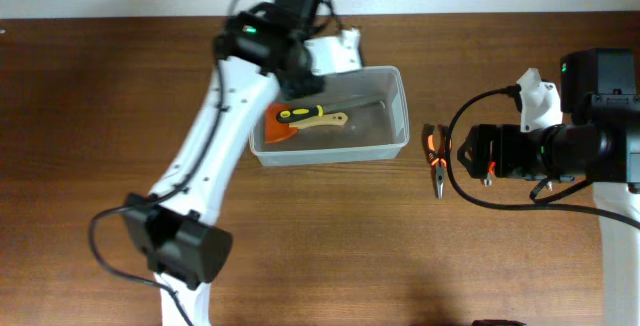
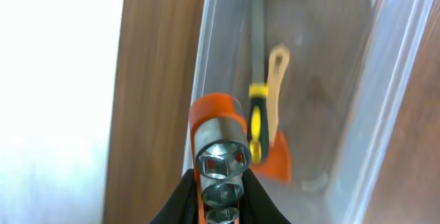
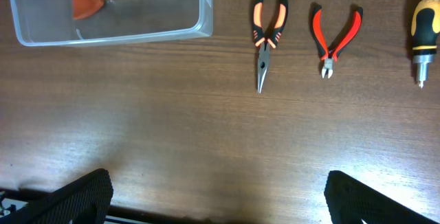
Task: Pack container
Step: 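Carry the bit strip into the container and release it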
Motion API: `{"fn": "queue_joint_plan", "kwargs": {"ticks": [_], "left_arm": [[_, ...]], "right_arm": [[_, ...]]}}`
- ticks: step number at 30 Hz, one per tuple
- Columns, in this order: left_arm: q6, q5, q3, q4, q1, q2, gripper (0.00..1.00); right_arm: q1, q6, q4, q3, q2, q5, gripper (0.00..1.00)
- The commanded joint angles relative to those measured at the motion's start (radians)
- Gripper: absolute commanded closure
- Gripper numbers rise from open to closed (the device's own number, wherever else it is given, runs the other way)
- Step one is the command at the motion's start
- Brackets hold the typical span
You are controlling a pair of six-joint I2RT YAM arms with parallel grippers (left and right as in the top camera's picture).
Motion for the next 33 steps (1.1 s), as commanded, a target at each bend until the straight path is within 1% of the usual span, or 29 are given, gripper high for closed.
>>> {"fn": "queue_joint_plan", "kwargs": {"ticks": [1, 8, 13, 21, 26, 33], "left_arm": [[0.050, 0.031, 0.000, 0.032, -0.038, 0.064, 0.98], [0.050, 0.060, 0.000, 0.035, -0.094, 0.195, 0.98], [0.049, 0.048, 0.000, 0.035, -0.122, 0.262, 0.98], [0.049, 0.041, -0.015, 0.055, -0.121, 0.293, 0.98], [0.049, 0.106, -0.016, 0.070, -0.126, 0.296, 0.98], [0.049, 0.104, -0.016, 0.072, -0.145, 0.313, 0.98]], "right_arm": [[-0.007, -0.002, 0.000, 0.004, -0.002, 0.004, 0.01], [-0.007, -0.002, 0.000, 0.004, -0.002, 0.004, 0.01], [-0.007, -0.002, 0.000, 0.004, -0.002, 0.004, 0.01], [-0.007, -0.002, -0.011, 0.004, -0.002, 0.005, 0.01], [-0.007, -0.002, -0.011, 0.004, -0.002, 0.005, 0.01], [-0.007, -0.002, -0.026, 0.004, -0.002, 0.005, 0.01]]}}
